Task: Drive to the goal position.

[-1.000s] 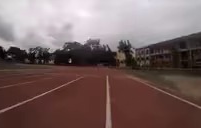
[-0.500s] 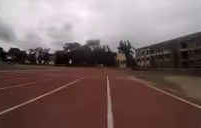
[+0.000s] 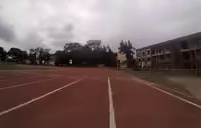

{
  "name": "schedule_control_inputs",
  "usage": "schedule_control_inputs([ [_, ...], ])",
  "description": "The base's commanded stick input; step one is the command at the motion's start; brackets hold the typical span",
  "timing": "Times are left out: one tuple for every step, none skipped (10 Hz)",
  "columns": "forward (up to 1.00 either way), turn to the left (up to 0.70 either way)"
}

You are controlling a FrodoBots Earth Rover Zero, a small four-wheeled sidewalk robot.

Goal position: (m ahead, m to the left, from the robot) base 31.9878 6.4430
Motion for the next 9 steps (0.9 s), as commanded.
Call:
schedule_control_inputs([
  [0.5, 0.0],
  [0.5, 0.0],
  [0.5, 0.0],
  [0.5, 0.0],
  [0.5, 0.0],
  [0.5, 0.0],
  [0.5, 0.0],
  [0.5, 0.0],
  [0.5, 0.0],
])
